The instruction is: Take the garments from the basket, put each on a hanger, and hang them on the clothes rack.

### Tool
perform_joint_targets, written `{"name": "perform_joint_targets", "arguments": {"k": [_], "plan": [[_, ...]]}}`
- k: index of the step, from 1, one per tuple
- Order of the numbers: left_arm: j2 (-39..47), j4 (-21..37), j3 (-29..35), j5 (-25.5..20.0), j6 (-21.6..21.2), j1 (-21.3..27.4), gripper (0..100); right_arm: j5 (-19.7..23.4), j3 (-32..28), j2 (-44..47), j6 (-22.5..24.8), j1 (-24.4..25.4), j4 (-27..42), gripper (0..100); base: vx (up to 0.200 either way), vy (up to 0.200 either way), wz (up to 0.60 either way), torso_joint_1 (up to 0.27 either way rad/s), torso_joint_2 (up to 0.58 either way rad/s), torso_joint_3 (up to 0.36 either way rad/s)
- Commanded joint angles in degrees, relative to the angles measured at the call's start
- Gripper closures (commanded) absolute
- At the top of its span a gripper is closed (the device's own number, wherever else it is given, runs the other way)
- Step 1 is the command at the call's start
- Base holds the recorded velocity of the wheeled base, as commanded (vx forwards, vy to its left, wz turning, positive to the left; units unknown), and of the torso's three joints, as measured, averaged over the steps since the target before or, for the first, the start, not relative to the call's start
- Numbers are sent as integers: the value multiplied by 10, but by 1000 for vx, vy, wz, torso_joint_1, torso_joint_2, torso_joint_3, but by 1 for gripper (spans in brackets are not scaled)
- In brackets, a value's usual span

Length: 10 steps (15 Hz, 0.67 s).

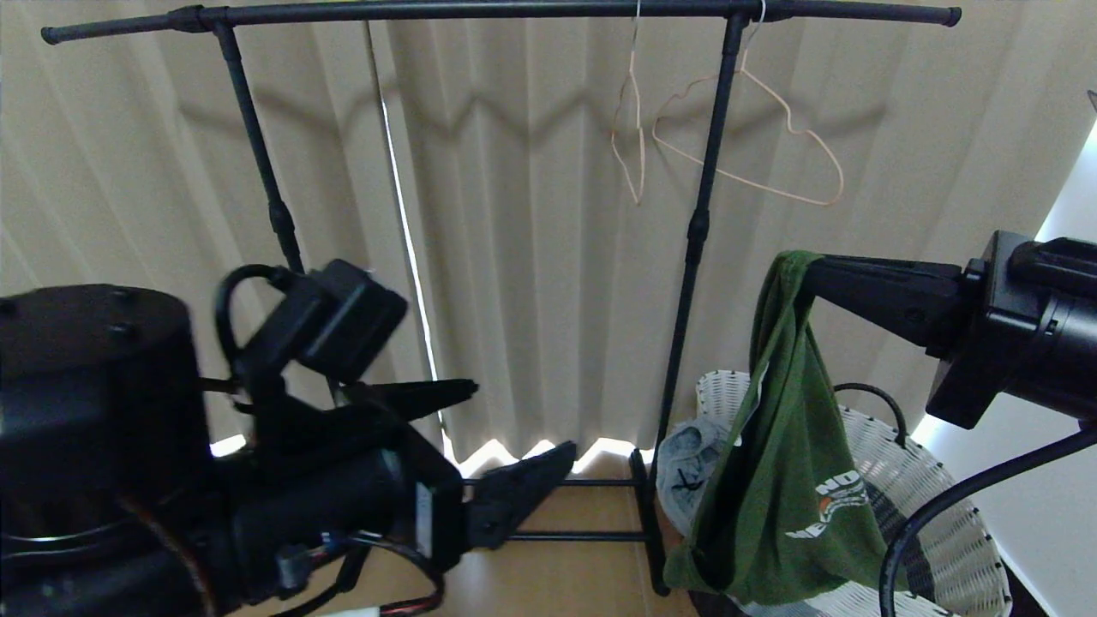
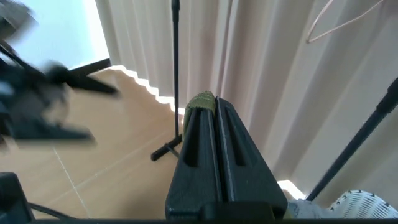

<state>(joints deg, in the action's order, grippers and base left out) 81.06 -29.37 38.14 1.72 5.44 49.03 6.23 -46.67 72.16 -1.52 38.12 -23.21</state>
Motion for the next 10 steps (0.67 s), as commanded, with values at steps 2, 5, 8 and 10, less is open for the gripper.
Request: {"name": "perform_joint_targets", "arguments": {"k": [2, 5, 8, 10], "plan": [[147, -40, 62, 30, 41, 67, 0, 0, -4, 6, 0, 10, -6, 100, 0, 0, 0, 0, 0, 0], [192, -41, 97, 32, 70, 88, 0, 3, -14, 5, -1, 11, -5, 100, 0, 0, 0, 0, 0, 0], [231, -102, 98, 37, 86, 84, 0, 8, -11, 4, -1, 11, -5, 100, 0, 0, 0, 0, 0, 0], [249, -119, 96, 59, 87, 69, 0, 9, -11, -2, -1, 11, -5, 100, 0, 0, 0, 0, 0, 0]]}}
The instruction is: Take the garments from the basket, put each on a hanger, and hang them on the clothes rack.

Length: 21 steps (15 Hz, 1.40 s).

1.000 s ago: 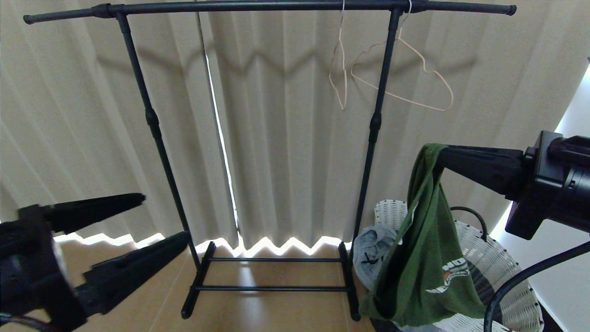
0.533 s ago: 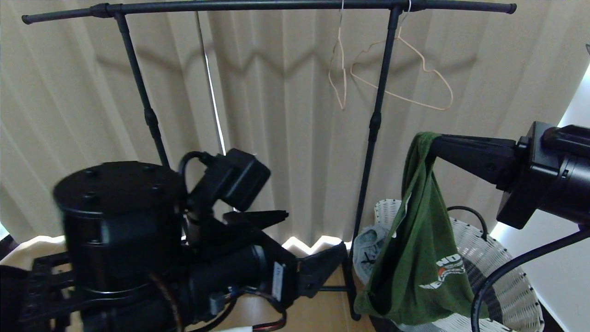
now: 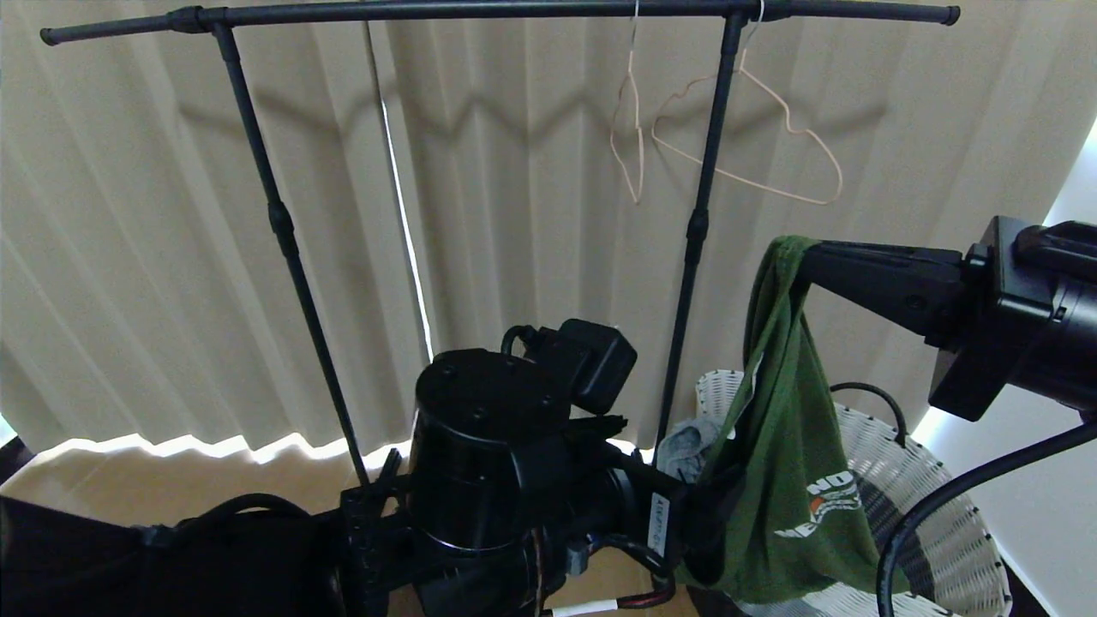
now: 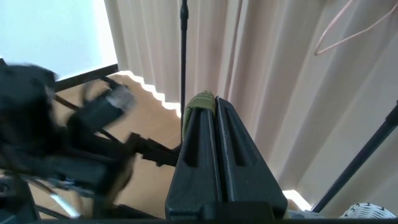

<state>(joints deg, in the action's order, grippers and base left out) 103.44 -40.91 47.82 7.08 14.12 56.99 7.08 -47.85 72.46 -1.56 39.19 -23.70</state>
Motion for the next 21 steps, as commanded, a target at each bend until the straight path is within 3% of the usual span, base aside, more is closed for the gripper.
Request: {"name": "perform_joint_targets", "arguments": {"k": [1, 9, 12, 13, 16, 17, 18, 19, 20, 21], "plan": [[33, -4, 0, 6, 0, -13, 0, 0, 2, -7, 0, 0, 0, 100, 0, 0, 0, 0, 0, 0], [65, 2, -9, 20, -8, -22, 0, 1, 3, -29, 1, 0, 1, 100, 0, 0, 0, 0, 0, 0], [64, 0, -34, 30, -32, -35, 0, 1, 2, -29, 1, 0, 1, 100, 0, 0, 0, 0, 0, 0], [64, -1, -32, 33, -33, -36, 100, 1, 3, -29, 1, -1, 1, 100, 0, 0, 0, 0, 0, 0], [56, -29, -36, 57, -53, -36, 100, 0, 3, -25, 1, -1, 1, 100, 0, 0, 0, 0, 0, 0], [36, -58, -57, 86, -75, -43, 100, 0, 4, -22, 1, -2, 2, 100, 0, 0, 0, 0, 0, 0], [-10, -67, -81, 86, -106, -58, 100, 0, 8, -20, 2, -3, 1, 100, 0, 0, 0, 0, 0, 0], [-16, -67, -83, 86, -108, -59, 100, 0, 8, -20, 2, -3, 1, 100, 0, 0, 0, 0, 0, 0], [-69, -51, -89, 82, -121, -79, 100, -1, 9, -19, 2, -3, 1, 100, 0, 0, 0, 0, 0, 0], [-154, 23, -70, 72, -122, -104, 100, -1, 5, -11, 2, -3, 0, 100, 0, 0, 0, 0, 0, 0]]}}
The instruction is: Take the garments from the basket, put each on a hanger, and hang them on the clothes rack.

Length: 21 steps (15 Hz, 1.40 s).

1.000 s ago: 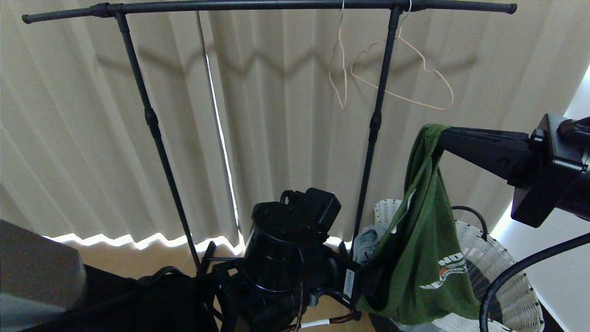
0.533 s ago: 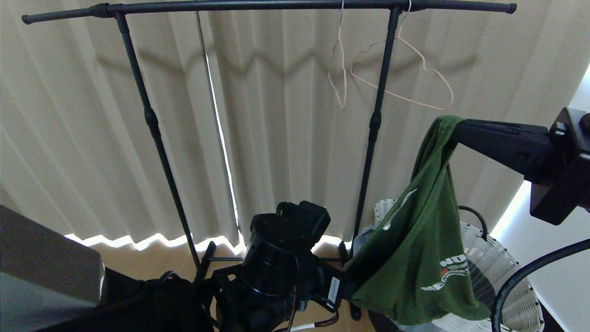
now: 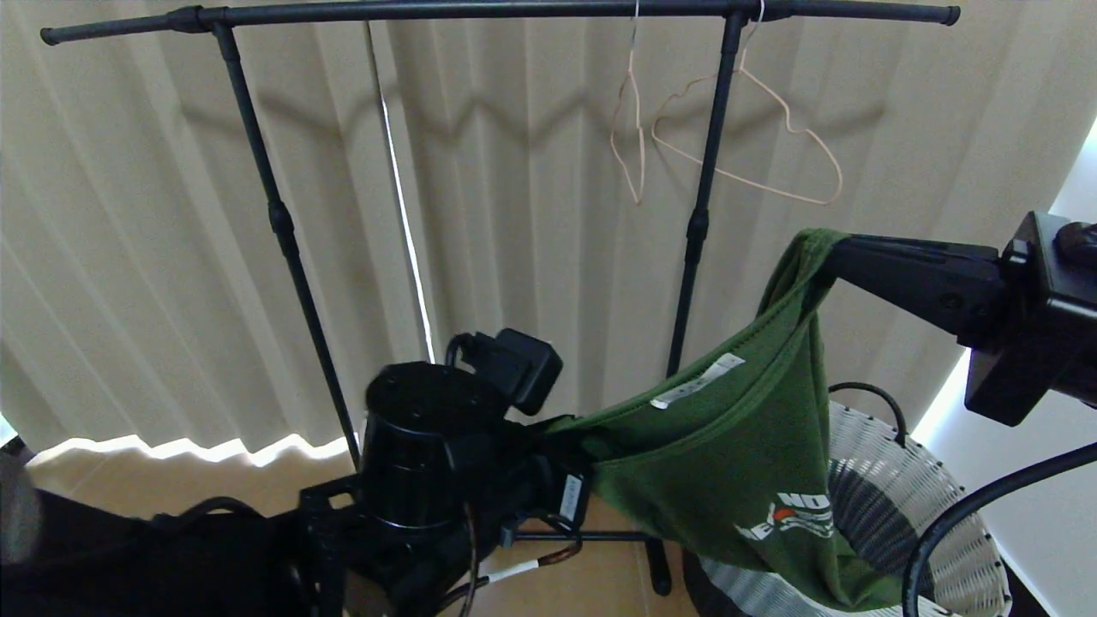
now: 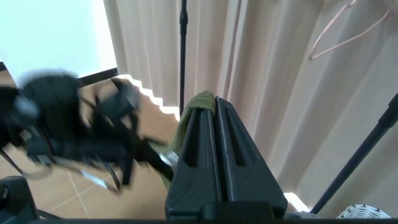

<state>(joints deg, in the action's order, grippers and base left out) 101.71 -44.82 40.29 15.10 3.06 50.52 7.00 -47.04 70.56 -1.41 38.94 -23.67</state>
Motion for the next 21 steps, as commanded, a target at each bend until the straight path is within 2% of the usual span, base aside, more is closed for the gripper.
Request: {"name": "perform_joint_targets", "arguments": {"k": [1, 2, 3, 4, 5, 8, 14, 19, 21], "plan": [[-174, 118, 25, -18, -11, -51, 100, 0, -7, 8, 0, 0, -1, 100, 0, 0, 0, 0, 0, 0], [-227, 199, 63, -37, -11, -65, 100, 0, -12, 9, -1, 0, -1, 100, 0, 0, 0, 0, 0, 0], [-246, 231, 82, -45, -11, -69, 100, 0, -14, 8, -1, 0, -1, 100, 0, 0, 0, 0, 0, 0], [-283, 320, 145, -56, -11, -78, 100, 0, -22, 8, -2, -1, -11, 100, 0, 0, 0, 0, 0, 0], [-295, 369, 192, -57, -11, -82, 100, 0, -23, 9, -1, -8, -27, 100, 0, 0, 0, 0, 0, 0], [-291, 453, 297, -57, -12, -91, 100, 0, -24, 15, 0, -49, -41, 100, 0, 0, 0, 0, 0, 0], [-225, 453, 310, -51, -10, -97, 100, -1, -48, 59, 2, -98, -69, 100, 0, 0, 0, 0, 0, 0], [-226, 451, 310, -50, -9, -96, 100, -1, -55, 66, 2, -98, -70, 100, 0, 0, 0, 0, 0, 0], [-208, 419, 311, -51, -8, -97, 100, -1, -53, 51, 2, -98, -61, 100, 0, 0, 0, 0, 0, 0]]}}
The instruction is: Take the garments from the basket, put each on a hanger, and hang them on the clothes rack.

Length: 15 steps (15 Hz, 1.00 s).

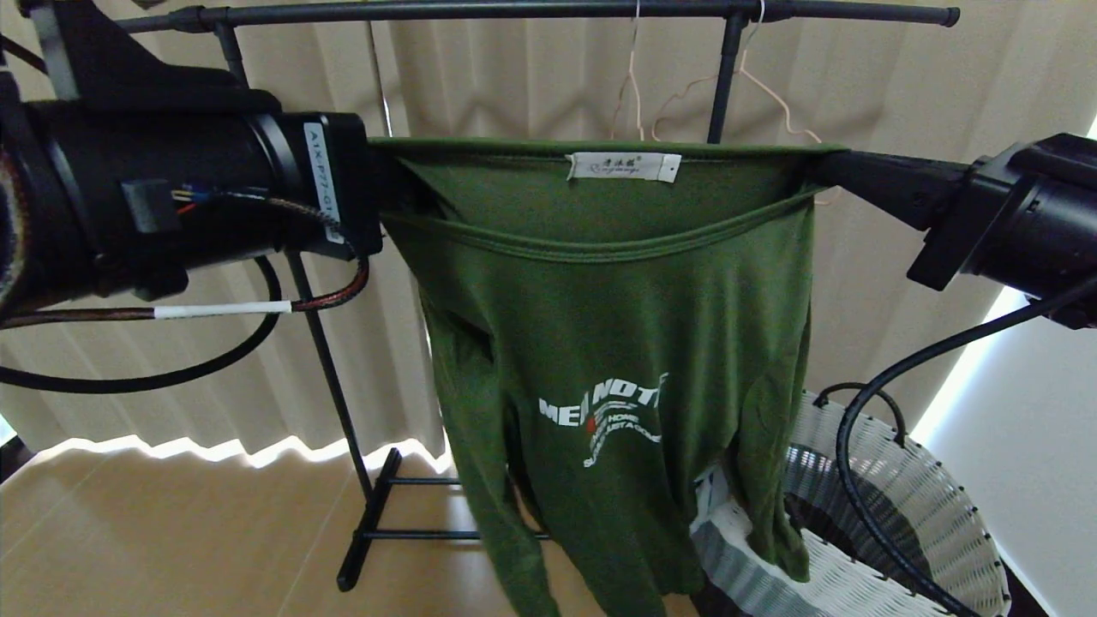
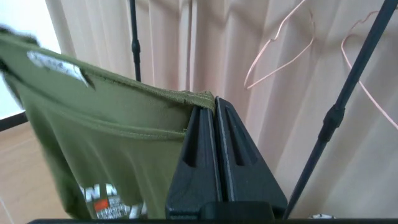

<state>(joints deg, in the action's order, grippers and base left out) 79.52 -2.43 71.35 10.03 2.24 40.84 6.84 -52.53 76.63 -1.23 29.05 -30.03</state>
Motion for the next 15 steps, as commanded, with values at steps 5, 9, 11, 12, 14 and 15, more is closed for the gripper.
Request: {"name": "perform_joint_targets", "arguments": {"k": [5, 9, 11, 12, 14, 15], "plan": [[98, -38, 26, -5, 0, -1, 100, 25, 3, -70, 2, 0, 68, 100, 0, 0, 0, 0, 0, 0], [174, -38, 100, -5, 1, -6, 100, 155, 45, -107, 2, 0, 73, 100, 0, 0, 0, 0, 0, 0], [192, -38, 114, -5, 1, -8, 100, 177, 54, -112, 2, 0, 72, 100, 0, 0, 0, 0, 0, 0], [193, -37, 113, -5, 1, -8, 100, 177, 55, -111, 2, 0, 71, 100, 0, 0, 0, 0, 0, 0], [192, -34, 104, -5, 2, -10, 100, 175, 55, -109, 3, 0, 71, 100, 0, 0, 0, 0, 0, 0], [187, -31, 94, -8, 1, -10, 100, 173, 54, -104, 4, -3, 71, 100, 0, 0, 0, 0, 0, 0]]}}
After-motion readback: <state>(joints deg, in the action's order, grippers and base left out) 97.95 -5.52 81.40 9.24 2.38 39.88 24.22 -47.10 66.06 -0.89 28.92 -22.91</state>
